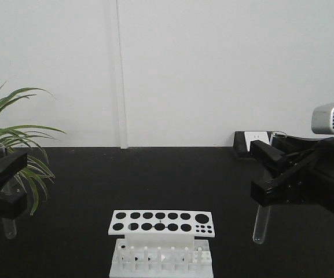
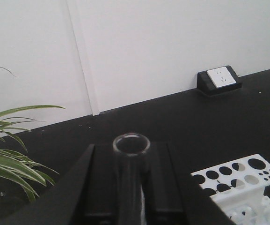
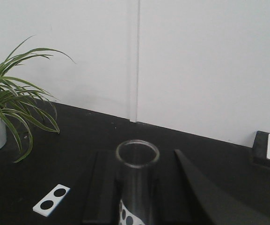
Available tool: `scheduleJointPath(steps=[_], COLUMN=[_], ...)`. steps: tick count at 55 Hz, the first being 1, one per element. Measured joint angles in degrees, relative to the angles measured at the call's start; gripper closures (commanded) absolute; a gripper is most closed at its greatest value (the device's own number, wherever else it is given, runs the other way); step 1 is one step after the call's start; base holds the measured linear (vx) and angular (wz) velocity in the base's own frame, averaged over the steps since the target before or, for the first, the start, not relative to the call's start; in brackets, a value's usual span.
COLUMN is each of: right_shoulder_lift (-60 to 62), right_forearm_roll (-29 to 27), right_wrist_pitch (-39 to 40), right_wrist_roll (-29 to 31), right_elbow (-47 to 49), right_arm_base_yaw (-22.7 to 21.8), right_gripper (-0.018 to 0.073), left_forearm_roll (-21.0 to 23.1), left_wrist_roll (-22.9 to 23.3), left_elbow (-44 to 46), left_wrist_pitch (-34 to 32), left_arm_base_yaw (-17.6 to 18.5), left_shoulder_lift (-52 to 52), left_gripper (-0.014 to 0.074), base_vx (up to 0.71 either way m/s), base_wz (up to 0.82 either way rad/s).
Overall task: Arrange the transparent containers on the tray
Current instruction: 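Hold both test tubes while the base drives to the yellow tray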
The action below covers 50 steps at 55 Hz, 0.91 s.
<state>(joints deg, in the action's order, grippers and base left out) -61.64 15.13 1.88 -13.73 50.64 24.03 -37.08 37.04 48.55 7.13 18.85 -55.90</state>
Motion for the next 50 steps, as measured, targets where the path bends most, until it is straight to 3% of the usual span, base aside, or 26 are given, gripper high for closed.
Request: scheduleJointPath(steps=[50], right_shoulder_lift=[-0.05], right_forearm_roll=[0.06], right_wrist_pitch=[0.00], right_wrist_roll=[0.00], right_elbow=[-0.04], right_arm_base_yaw=[0.00], right_gripper=[0.0572], left_forearm_roll=[0.02], left_wrist_roll=[0.12], left_elbow=[0.00], left_wrist_pitch=[0.35], left_arm_base_yaw=[0.00], left_shoulder_lift=[0.00], left_gripper=[0.0599], base_vx=[-0.06], base_wz=[-0.02])
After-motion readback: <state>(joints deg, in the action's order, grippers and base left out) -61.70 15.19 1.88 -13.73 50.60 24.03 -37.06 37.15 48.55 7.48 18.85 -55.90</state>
